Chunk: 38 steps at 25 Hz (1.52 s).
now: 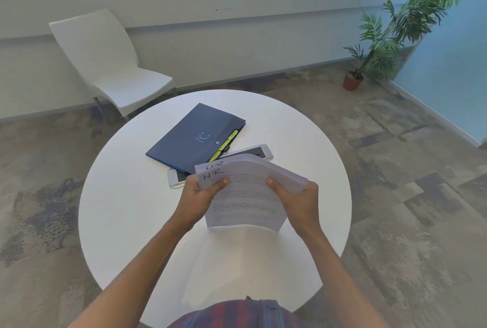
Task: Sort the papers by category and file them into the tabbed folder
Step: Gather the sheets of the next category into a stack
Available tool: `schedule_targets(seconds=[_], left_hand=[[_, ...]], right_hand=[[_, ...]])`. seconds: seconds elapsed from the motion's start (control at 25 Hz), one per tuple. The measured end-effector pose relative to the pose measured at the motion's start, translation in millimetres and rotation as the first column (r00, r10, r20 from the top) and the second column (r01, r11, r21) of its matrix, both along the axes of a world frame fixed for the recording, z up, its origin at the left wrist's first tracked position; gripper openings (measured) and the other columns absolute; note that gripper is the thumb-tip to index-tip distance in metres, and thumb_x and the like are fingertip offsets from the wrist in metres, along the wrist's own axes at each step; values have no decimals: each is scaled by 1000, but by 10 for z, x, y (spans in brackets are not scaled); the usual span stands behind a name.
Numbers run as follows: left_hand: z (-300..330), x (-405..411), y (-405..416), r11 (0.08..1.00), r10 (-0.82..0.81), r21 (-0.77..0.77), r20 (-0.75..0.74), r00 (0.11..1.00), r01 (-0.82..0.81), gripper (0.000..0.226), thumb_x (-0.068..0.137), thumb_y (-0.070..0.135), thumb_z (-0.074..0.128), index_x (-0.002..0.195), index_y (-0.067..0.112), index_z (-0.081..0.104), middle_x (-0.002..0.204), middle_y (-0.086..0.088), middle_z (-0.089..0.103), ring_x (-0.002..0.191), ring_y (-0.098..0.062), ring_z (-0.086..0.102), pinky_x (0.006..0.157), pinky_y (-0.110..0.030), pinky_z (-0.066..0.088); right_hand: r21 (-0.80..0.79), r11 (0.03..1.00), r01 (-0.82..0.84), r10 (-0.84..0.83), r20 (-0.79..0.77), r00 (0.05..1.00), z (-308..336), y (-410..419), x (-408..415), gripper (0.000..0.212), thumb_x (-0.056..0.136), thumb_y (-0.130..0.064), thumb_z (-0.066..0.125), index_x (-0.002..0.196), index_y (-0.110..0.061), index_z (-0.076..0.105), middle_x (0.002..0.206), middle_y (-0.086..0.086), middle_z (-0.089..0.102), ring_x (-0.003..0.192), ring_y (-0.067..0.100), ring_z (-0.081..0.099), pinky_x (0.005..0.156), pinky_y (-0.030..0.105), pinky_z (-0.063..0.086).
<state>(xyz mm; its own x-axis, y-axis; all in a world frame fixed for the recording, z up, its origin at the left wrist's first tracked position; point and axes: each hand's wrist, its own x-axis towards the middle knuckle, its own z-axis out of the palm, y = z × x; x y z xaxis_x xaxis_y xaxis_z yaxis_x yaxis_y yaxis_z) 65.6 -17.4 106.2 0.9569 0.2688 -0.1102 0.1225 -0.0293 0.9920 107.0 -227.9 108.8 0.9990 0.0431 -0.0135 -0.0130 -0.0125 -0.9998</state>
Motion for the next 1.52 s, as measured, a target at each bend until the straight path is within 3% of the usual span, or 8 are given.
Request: schedule_targets(seconds=[0.44,0.6,0.72,0.88,1.08,1.2,1.32,1.52], left_hand=[[-224,-79,-65,998,44,-32,-106,993,-47,19,89,24,68,103,37,68,97,9,74,93,-25,67,83,-45,57],[-202,-51,-14,984,154,-85,-52,987,-159,25,84,25,73,107,18,70,98,-1,76,91,-30,71,78,-46,60],[-159,6,159,892,326,-324,-25,945,-316,17,88,9,68,105,10,68,98,-2,76,93,-25,71,73,-34,59],[-136,64,357,705,422,-590,-97,901,-394,22,90,4,62,107,17,66,118,-8,71,100,-24,69,87,-46,57],[-240,95,377,575,335,-761,-115,935,-300,31,94,6,56,123,18,62,132,-11,63,122,-32,59,100,-58,46],[-284,95,276,581,249,-783,-90,964,-223,42,96,7,53,137,14,53,135,-11,60,125,-32,57,103,-57,44],[-239,98,367,641,259,-728,-93,961,-243,38,92,2,55,129,11,59,131,-10,63,119,-28,62,100,-46,50],[-101,155,807,914,298,-254,-106,949,-315,37,80,-10,64,107,16,69,101,-3,75,91,-28,67,87,-41,53]], right_hand=[[-19,998,-52,49,-123,991,-255,-61,-37,17,80,-14,81,97,-13,77,91,2,79,86,25,74,75,38,60],[-83,990,-110,102,-103,989,-314,-109,-24,10,82,-16,80,91,-13,78,89,0,79,86,27,75,77,43,60],[-88,989,-121,115,-73,991,-328,-201,-2,9,83,-16,79,90,-10,77,87,0,79,83,23,75,75,36,60],[1,998,-58,57,-116,992,-403,-243,-31,4,83,-6,77,84,-8,74,73,-7,75,66,7,67,63,20,51],[188,979,-77,125,-255,959,-415,-127,-57,17,85,-3,72,103,-3,73,98,6,78,90,18,74,81,30,58],[200,976,-92,147,-283,948,-448,-16,-54,22,86,-5,72,107,-3,73,106,8,77,98,23,74,85,36,59],[152,987,-44,83,-259,962,-466,-30,-14,16,85,-6,74,101,-5,75,99,4,78,91,18,75,79,30,59],[15,1000,-1,3,-162,987,-487,-220,85,12,87,-8,74,97,-3,75,90,-1,77,77,7,74,62,16,55]])
